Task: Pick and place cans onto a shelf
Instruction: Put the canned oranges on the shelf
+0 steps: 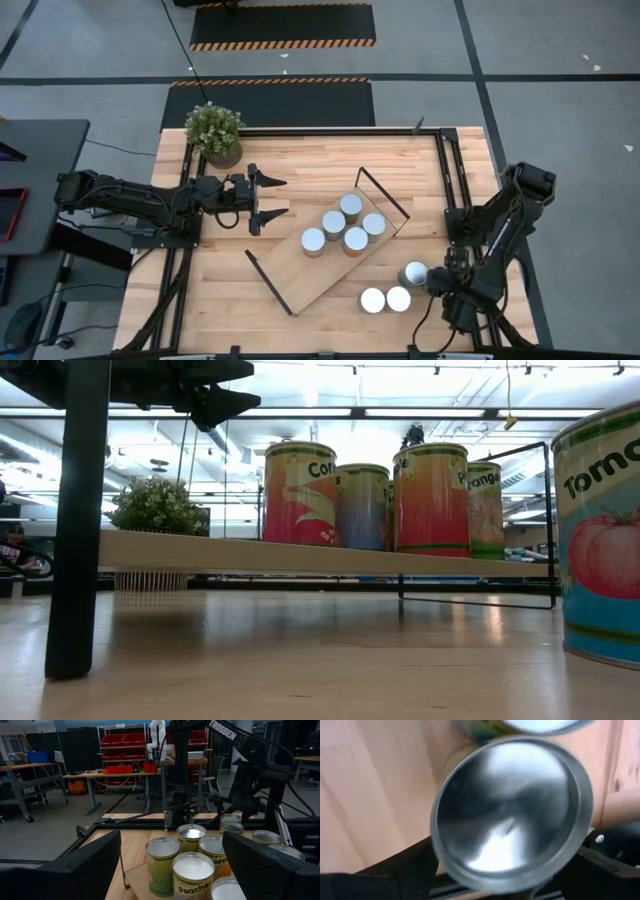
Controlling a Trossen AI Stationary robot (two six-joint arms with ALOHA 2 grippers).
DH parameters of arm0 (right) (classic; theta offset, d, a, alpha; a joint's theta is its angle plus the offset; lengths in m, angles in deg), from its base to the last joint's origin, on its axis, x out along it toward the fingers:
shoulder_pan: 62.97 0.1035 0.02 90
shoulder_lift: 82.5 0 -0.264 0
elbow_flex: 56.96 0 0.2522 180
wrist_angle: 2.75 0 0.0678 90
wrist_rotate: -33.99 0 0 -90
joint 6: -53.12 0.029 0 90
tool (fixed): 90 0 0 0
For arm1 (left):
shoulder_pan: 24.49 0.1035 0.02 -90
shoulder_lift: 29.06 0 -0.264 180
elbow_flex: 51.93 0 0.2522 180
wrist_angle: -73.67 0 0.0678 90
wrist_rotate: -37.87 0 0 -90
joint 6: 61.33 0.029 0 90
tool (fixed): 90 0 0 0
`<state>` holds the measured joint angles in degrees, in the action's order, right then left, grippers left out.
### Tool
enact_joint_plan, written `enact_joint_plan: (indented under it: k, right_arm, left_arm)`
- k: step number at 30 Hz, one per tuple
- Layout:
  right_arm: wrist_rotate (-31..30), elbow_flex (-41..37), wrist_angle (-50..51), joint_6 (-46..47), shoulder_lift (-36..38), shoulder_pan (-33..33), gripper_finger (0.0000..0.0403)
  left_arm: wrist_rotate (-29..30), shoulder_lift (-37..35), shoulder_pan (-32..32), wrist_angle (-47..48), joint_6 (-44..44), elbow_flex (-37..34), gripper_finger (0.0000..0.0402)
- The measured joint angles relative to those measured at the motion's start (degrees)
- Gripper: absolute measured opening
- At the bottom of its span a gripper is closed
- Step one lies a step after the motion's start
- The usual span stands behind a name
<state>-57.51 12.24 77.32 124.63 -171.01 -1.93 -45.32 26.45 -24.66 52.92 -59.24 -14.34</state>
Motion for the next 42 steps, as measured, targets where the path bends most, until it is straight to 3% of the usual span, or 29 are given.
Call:
enact_joint_plan:
  k: [13,22,32,37,42]
  right_arm:
    - [-7.46,0.02,-4.40,4.84,-1.94,-0.17,0.0352]
    - [-7.46,0.02,-4.55,6.96,-1.92,-0.16,0.0343]
    - [-6.71,0.04,-3.86,10.75,-1.90,-0.18,0.0302]
    - [-0.45,0.04,-3.75,14.20,-1.87,-0.40,0.0328]
    - [-1.81,0.07,-4.94,14.01,-1.81,-1.10,0.0382]
  left_arm:
    - [0.00,0.00,0.00,0.01,-0.02,0.00,0.0355]
    - [0.00,0.00,0.00,0.05,-0.04,0.00,0.0355]
    - [0.00,0.00,0.00,0.76,-0.02,0.02,0.0355]
    - [0.00,0.00,0.00,0.85,-0.03,0.02,0.0355]
    - [0.01,0.00,-0.01,0.83,-0.05,0.02,0.0355]
